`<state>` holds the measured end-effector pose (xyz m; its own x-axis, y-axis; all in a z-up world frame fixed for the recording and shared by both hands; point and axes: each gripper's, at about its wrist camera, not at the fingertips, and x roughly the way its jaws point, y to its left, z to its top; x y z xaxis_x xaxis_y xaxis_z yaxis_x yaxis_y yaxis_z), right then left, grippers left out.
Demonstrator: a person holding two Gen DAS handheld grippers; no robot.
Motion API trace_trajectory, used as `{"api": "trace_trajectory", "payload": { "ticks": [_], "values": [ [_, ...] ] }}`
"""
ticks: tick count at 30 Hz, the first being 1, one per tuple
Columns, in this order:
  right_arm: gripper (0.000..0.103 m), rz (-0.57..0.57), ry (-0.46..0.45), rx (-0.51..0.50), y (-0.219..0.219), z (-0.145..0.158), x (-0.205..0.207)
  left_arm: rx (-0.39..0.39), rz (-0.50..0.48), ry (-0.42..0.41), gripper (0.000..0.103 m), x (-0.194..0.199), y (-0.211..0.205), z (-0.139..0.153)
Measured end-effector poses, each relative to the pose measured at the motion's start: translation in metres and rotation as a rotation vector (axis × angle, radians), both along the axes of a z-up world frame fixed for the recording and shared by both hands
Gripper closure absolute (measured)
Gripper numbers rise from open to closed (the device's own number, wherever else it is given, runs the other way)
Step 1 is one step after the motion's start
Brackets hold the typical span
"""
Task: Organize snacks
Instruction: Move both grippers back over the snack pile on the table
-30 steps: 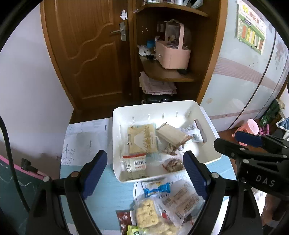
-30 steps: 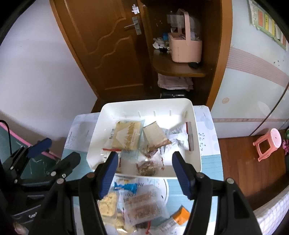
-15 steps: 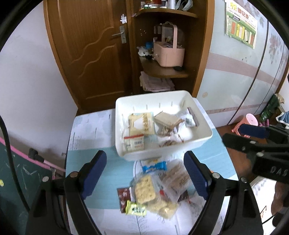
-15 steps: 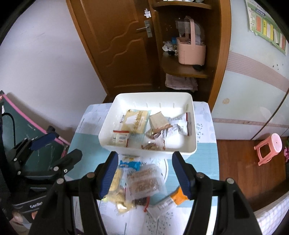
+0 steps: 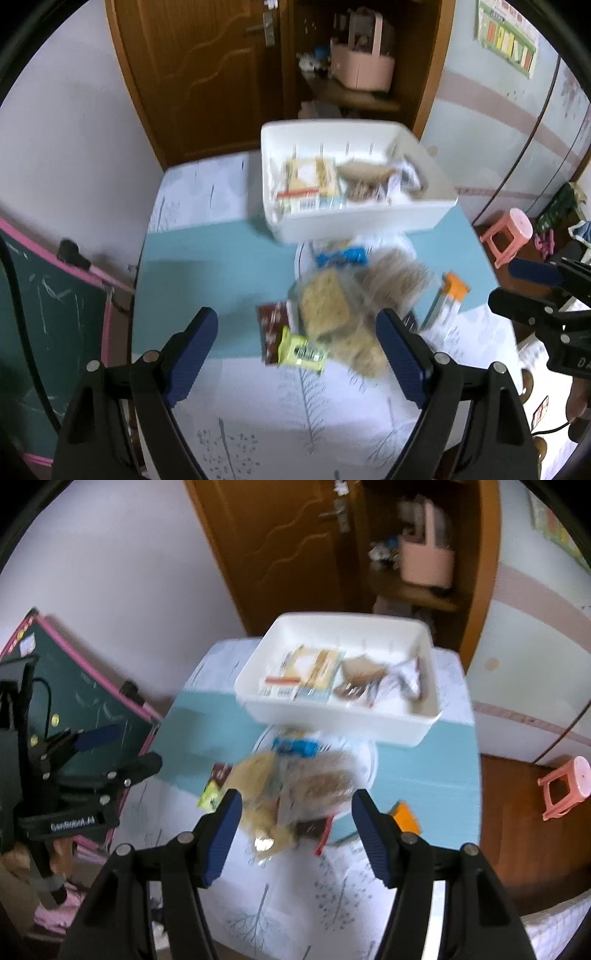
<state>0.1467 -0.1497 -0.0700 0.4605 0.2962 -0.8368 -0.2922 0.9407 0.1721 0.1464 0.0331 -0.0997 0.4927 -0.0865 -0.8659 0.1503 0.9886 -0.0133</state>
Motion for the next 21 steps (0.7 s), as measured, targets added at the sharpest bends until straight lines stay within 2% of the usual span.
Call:
{"api": "trace_trajectory", "payload": {
  "ticks": [12, 16, 21],
  "values": [
    [0.041, 0.094, 0.159, -0.006, 0.042, -0.098, -0.014, -0.042, -0.073, 0.177, 0.018, -0.016, 0.010, -0.093],
    [0.041, 0.124, 0.189, -0.034, 0.058, -0.121, -0.011, -0.103, -0.060, 0.253, 0.028, -0.009, 0.018, -0.120],
    [0.041, 0.146, 0.204, -0.073, 0.074, -0.143, -0.001, -0.215, 0.035, 0.327, 0.029, 0.007, 0.034, -0.145]
  ]
}}
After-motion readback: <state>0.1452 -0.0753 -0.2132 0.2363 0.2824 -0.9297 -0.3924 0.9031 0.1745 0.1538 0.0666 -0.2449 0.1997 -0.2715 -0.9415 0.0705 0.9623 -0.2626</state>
